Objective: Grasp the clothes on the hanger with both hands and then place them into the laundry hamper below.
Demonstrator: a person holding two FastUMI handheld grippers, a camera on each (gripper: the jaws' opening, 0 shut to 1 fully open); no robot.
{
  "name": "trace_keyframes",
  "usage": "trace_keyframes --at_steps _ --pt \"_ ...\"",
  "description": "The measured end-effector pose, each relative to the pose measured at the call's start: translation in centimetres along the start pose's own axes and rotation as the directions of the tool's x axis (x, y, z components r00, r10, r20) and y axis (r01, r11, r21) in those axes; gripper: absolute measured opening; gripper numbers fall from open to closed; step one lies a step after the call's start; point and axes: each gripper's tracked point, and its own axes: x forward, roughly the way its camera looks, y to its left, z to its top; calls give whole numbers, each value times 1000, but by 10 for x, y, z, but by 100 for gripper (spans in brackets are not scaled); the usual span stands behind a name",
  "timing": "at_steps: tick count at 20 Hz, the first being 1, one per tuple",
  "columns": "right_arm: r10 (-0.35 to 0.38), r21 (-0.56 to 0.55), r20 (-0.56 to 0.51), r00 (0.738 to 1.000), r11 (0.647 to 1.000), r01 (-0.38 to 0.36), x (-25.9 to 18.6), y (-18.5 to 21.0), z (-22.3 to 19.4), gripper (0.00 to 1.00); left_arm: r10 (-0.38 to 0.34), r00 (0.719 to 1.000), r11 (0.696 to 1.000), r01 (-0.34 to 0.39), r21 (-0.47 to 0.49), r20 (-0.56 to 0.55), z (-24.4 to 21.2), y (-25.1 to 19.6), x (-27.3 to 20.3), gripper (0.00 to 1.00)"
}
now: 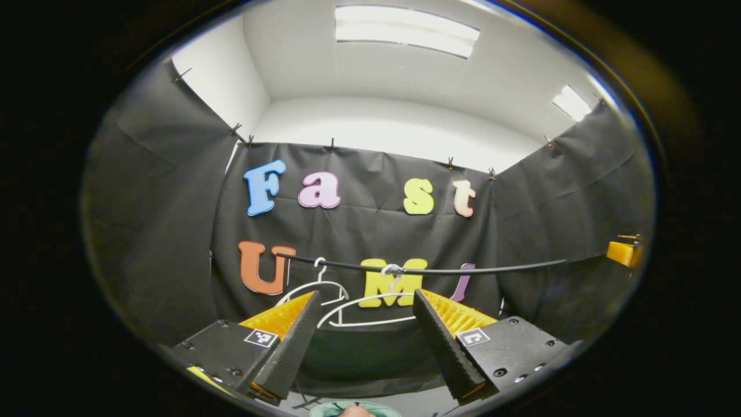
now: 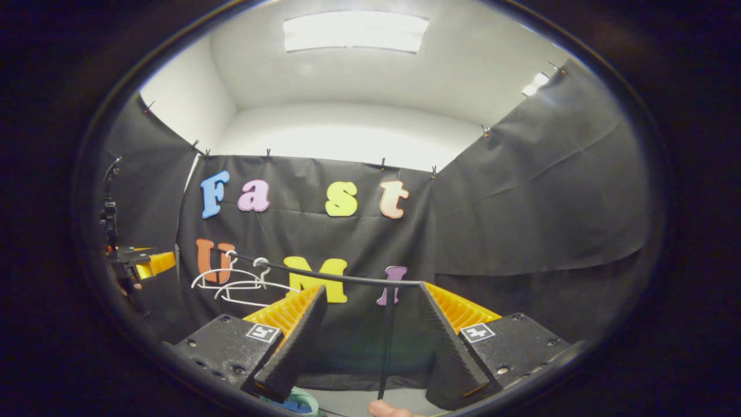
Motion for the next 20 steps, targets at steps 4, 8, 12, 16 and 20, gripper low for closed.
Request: trace_keyframes --at_steps 4,8,12,16,20 --pt "-16 -4 12 1000 1000 16 -3 -14 4 99 -26 1000 1000 26 0 7 3 -25 5 100" --pt "-20 3 35 999 1000 19 -8 -25 8 98 -44 999 999 44 18 9 7 -37 7 100" --pt "-29 -3 37 999 1000 29 -12 -31 8 98 -74 997 996 73 42 9 13 -48 1 100" --pt "-13 7 59 998 1000 12 -12 -24 17 98 -65 998 996 64 62 13 15 -47 -10 100" --pt "-9 -16 62 998 1000 10 -10 -23 16 98 -63 998 996 63 60 2 13 -48 -14 95"
